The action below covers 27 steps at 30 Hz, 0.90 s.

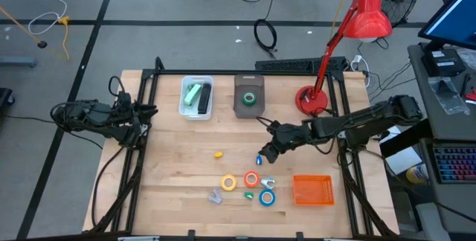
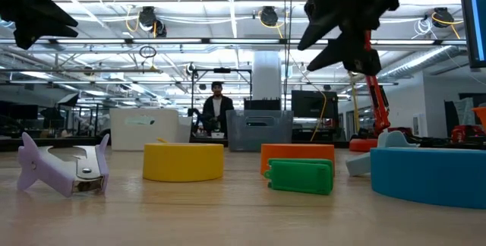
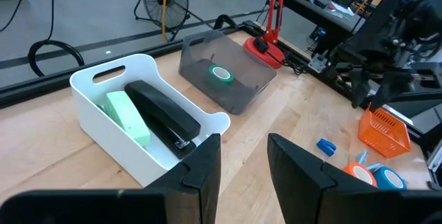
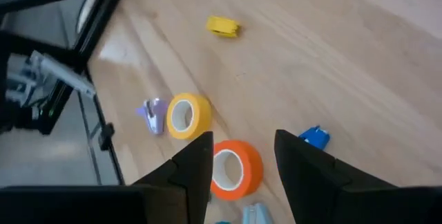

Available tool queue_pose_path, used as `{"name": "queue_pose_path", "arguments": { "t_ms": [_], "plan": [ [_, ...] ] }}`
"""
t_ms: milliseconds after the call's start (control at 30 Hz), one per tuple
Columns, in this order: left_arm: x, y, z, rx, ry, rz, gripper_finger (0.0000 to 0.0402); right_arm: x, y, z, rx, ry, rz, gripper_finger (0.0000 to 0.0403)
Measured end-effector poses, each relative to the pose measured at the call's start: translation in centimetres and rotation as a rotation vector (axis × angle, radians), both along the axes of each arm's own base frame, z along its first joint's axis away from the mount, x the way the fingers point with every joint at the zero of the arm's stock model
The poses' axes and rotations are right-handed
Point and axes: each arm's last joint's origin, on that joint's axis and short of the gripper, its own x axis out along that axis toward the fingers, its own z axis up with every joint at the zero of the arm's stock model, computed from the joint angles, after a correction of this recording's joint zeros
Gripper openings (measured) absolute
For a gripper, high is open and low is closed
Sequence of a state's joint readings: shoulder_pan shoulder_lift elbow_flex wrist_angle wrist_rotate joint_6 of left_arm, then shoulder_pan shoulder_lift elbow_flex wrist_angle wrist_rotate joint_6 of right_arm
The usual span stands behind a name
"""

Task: Pick and place Stapler, Stapler remover, tape
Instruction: Put the small blue stapler into the white bin

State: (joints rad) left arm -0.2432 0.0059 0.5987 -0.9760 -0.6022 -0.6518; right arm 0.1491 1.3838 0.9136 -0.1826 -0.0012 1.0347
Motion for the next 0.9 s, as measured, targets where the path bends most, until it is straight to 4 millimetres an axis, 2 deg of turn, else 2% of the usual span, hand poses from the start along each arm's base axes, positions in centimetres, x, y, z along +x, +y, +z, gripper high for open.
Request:
{"name": "queue_pose_path", "arguments": {
  "t_ms": [267,367,700,900],
  "plan": [
    [0.0,0.0,0.0,0.001,0.001,0.001,0.0122,2.4,0.6,-2.4,0.088,0.201,-0.036,0.0149],
    [0.0,0.0,0.0,0.000,0.000,0.001,0.0122,2.7,0.5,-3.2,0.115,0.241,-0.056,0.0150],
    [0.0,0.0,0.0,-0.002,-0.001,0.002,0.0122,2.6,0.3,-3.2,0.124,0.243,-0.150,0.0149],
    [0.0,0.0,0.0,-0.002,-0.001,0.001,0.0122,2.8,0.1,-3.1,0.063,0.209,-0.195,0.0152]
  ]
}}
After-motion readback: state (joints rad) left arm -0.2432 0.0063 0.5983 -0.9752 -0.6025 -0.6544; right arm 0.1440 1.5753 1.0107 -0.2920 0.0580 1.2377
